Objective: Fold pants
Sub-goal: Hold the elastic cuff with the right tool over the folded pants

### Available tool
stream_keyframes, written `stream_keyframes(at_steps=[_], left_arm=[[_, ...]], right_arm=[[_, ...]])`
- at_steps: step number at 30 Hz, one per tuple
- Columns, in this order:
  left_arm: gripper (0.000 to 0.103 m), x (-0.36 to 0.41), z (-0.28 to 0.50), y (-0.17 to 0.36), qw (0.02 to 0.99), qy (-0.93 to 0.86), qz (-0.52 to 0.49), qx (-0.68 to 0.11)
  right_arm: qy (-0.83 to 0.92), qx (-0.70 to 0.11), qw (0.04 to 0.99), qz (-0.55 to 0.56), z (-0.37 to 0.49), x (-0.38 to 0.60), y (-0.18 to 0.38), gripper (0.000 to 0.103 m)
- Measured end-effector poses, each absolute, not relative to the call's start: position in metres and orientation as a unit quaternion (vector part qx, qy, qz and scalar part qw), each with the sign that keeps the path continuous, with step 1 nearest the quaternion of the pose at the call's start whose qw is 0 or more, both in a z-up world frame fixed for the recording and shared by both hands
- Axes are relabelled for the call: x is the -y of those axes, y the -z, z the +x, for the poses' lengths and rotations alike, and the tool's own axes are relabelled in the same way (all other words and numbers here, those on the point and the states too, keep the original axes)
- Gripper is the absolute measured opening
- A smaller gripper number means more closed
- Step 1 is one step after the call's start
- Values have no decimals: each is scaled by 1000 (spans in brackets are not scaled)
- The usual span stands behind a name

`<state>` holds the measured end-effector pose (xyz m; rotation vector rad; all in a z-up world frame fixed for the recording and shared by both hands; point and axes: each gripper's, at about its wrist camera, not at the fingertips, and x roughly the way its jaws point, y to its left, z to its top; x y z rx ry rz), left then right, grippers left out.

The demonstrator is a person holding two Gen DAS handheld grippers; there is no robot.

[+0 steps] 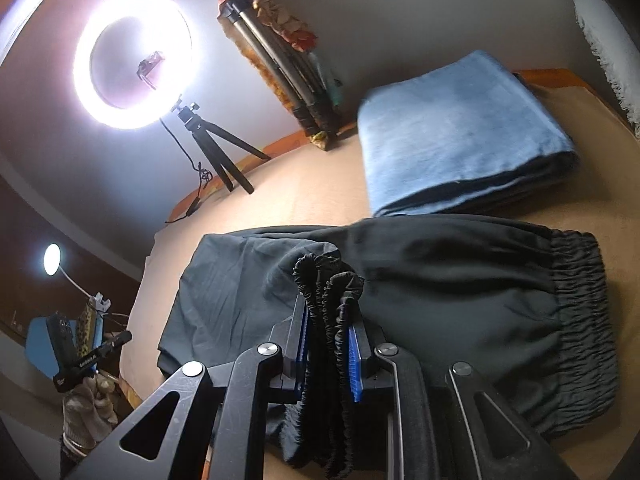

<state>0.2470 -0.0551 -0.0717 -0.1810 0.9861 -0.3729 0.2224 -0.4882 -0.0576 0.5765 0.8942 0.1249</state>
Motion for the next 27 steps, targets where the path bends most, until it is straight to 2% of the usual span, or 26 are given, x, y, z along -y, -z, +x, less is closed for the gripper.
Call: stream_keyframes(at_steps=[10, 18, 27], left_arm=[[49, 69, 246, 83, 853, 178, -89, -483], [49, 78, 246, 91, 849, 189, -80, -487], [49, 84, 236, 102, 862, 212, 21, -461]], right_arm=[[-79, -428, 832, 342, 217, 544, 72, 15], [-59, -435, 834, 336, 226, 564, 74, 16], [-2, -457, 841, 289, 234, 574, 85, 19]])
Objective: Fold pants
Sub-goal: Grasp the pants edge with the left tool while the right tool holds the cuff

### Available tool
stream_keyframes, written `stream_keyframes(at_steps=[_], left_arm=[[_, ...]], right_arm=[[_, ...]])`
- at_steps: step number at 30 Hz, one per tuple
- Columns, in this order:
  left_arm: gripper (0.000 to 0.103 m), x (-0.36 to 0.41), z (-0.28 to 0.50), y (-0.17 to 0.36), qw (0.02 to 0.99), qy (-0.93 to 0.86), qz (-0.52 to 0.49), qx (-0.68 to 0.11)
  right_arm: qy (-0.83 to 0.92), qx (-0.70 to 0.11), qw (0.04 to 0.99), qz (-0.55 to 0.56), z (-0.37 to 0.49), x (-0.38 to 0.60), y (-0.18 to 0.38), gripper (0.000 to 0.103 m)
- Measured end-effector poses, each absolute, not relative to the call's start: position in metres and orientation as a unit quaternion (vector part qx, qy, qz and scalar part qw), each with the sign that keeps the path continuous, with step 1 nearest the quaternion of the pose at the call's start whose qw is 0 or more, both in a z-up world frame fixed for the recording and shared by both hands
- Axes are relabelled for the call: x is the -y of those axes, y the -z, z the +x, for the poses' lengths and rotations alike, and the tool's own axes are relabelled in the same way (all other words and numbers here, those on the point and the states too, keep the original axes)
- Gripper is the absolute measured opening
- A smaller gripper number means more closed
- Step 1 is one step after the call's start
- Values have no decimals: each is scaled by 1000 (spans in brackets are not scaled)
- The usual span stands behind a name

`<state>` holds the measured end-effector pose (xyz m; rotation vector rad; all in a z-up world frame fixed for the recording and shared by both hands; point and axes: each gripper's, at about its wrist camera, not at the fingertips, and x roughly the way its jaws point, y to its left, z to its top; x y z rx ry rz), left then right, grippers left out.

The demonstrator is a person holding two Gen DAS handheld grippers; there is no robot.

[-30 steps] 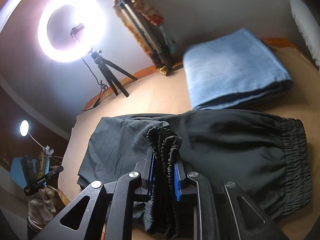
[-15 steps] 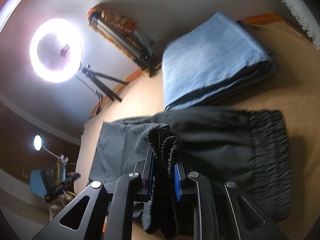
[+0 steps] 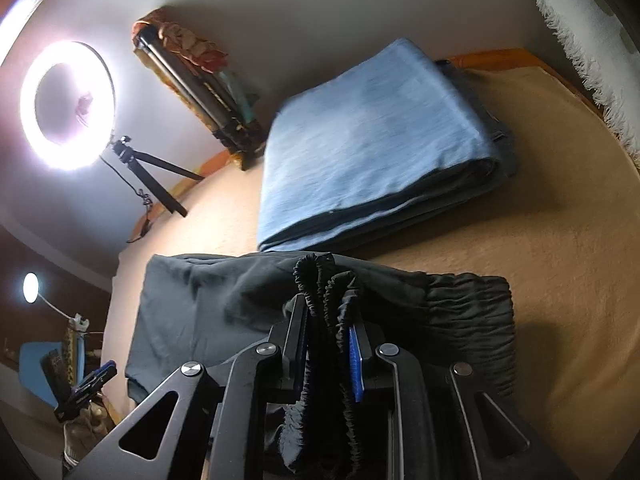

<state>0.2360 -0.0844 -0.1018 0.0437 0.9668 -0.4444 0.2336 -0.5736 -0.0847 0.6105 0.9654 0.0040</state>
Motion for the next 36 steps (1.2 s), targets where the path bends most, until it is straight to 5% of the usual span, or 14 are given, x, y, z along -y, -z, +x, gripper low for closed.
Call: stream_keyframes(at_steps=[4, 7, 20, 26, 30, 32, 36], left_arm=[[49, 88, 230, 107, 861, 225, 65, -451], [49, 98, 223, 110, 861, 231, 114, -440], [49, 122, 224, 121, 863, 225, 169, -421], [49, 130, 225, 122, 867, 225, 178, -408], [31, 134, 226, 122, 866, 234, 180, -403], [15, 138, 226, 125, 865, 238, 185, -401], [4, 139, 223, 124, 862, 247, 200, -396]], right_arm=[[10, -472, 840, 267, 234, 572, 90, 25], [33, -478, 840, 254, 230, 573, 88, 44], [-47, -426, 892, 142, 209, 485, 23, 52], [-145, -440, 869, 172, 230, 433, 23, 54], [-193, -465, 853, 140, 236, 379, 34, 54], [-202, -476, 846, 129, 240, 364, 40, 54], [-200, -482, 842, 138, 248, 356, 44, 54]])
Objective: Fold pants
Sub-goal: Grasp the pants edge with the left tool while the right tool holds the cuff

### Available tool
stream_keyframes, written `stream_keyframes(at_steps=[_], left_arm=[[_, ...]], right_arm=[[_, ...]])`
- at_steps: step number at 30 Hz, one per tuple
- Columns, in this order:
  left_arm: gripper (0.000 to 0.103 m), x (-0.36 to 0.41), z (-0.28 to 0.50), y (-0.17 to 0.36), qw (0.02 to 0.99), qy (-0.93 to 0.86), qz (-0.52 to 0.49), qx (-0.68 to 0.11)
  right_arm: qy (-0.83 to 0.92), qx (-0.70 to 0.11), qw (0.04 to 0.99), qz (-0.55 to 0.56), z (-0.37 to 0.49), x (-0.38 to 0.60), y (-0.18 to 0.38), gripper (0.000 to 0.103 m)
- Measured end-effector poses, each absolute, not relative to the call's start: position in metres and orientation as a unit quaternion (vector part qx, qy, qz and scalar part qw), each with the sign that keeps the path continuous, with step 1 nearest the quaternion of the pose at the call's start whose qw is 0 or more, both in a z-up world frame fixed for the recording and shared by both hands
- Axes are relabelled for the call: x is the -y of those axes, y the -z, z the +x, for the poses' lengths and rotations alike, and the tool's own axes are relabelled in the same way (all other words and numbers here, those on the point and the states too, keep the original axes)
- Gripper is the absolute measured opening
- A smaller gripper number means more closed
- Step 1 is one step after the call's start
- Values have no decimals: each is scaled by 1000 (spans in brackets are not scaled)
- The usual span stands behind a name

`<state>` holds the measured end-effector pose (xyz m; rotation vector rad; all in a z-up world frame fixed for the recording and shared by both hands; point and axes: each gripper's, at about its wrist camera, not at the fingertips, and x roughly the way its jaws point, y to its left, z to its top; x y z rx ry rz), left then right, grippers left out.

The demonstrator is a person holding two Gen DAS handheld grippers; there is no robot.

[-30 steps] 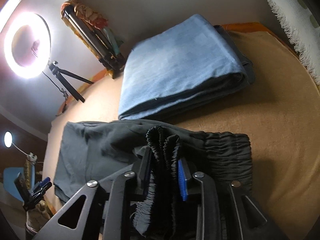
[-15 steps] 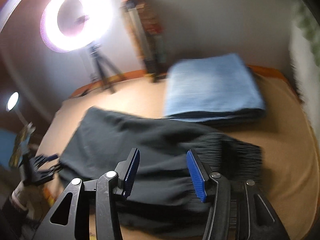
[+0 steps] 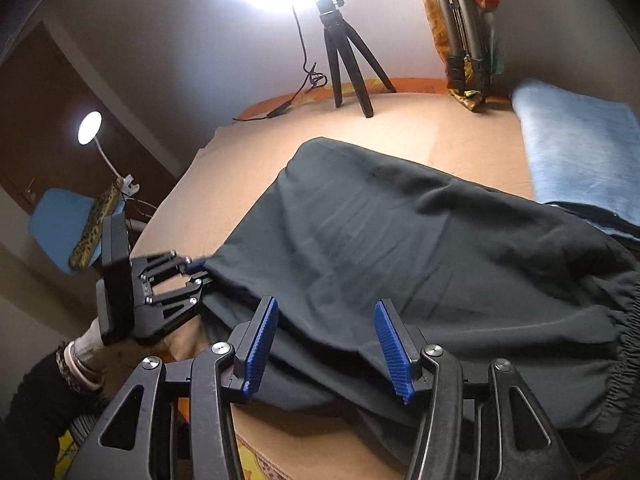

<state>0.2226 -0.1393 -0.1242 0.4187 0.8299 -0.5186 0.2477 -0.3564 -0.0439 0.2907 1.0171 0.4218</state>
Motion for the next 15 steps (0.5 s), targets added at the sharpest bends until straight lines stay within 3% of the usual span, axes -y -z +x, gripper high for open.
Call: stream_keyframes(at_steps=[6, 15], left_arm=[[3, 123, 217, 121, 862, 259, 173, -400], [3, 122, 215, 120, 860, 258, 175, -404]], right_arm=[[-216, -486, 835, 144, 254, 348, 52, 53], [-234, -543, 804, 68, 251, 305, 102, 33]])
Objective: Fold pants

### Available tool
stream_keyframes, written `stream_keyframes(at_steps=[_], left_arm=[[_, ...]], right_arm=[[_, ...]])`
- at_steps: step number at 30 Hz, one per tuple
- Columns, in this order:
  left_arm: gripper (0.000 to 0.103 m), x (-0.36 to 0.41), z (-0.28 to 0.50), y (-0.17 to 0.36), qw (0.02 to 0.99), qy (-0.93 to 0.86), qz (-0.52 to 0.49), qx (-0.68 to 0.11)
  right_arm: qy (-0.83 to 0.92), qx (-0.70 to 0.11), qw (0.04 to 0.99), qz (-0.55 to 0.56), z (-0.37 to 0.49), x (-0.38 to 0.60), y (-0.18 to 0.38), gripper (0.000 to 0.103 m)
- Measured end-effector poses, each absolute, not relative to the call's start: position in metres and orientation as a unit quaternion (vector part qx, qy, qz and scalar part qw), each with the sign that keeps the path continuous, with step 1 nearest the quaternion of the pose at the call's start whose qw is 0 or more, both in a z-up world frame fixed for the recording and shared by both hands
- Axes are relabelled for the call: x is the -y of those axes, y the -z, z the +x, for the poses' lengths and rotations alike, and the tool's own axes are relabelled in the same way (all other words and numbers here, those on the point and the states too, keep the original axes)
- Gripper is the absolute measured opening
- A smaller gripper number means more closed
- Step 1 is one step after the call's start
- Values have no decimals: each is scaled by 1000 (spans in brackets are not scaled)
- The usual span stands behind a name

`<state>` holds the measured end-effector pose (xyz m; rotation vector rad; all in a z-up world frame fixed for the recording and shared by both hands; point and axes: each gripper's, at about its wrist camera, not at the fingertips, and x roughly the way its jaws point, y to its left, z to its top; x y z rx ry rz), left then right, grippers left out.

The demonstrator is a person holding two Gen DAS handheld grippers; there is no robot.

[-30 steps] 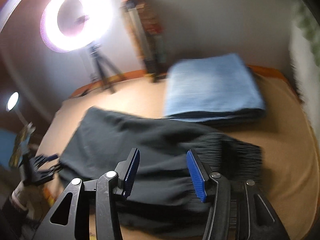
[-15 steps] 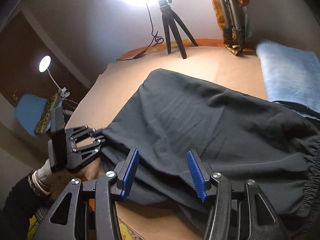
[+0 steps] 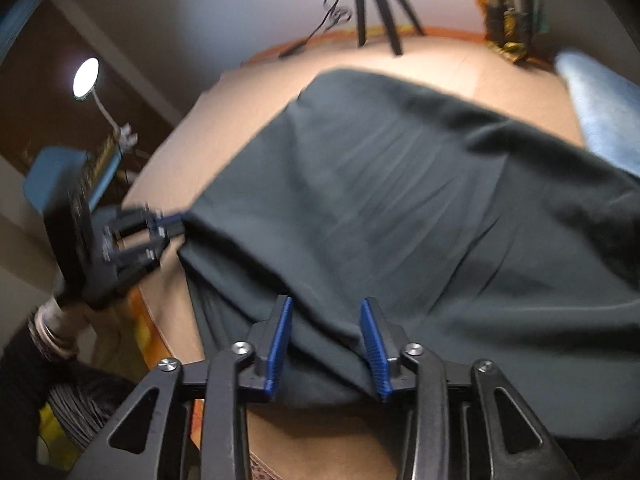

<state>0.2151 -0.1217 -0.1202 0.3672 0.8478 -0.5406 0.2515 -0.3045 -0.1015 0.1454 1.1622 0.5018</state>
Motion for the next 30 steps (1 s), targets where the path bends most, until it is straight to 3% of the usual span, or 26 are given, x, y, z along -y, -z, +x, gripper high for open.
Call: stream_keyframes(at_steps=[4, 7, 9, 10, 12, 15, 17, 21, 30], left_arm=[[14, 128, 215, 122, 862, 244, 191, -401], [22, 131, 218, 122, 865, 231, 201, -397], [22, 133, 221, 122, 867, 230, 199, -396], [22, 135, 223, 123, 866, 229, 202, -396], [4, 139, 224, 125, 864, 233, 210, -394], [2, 140, 222, 123, 864, 232, 217, -391], [2, 132, 217, 117, 869, 236, 197, -388], [2, 116, 208, 117, 868, 239, 167, -401], [2, 120, 196, 119, 852, 258, 202, -409]], right_arm=[[-224, -532, 816, 23, 243, 298, 102, 25], [-228, -520, 823, 19, 240, 296, 98, 26], [-226, -510, 830, 1, 238, 292, 93, 28], [-225, -503, 834, -9, 237, 289, 92, 31], [-224, -498, 838, -19, 237, 283, 91, 35], [-225, -488, 842, -45, 238, 273, 92, 28], [-224, -487, 842, -58, 235, 268, 92, 2], [-260, -489, 830, -72, 220, 257, 88, 0], [-219, -489, 839, -97, 222, 263, 94, 1]])
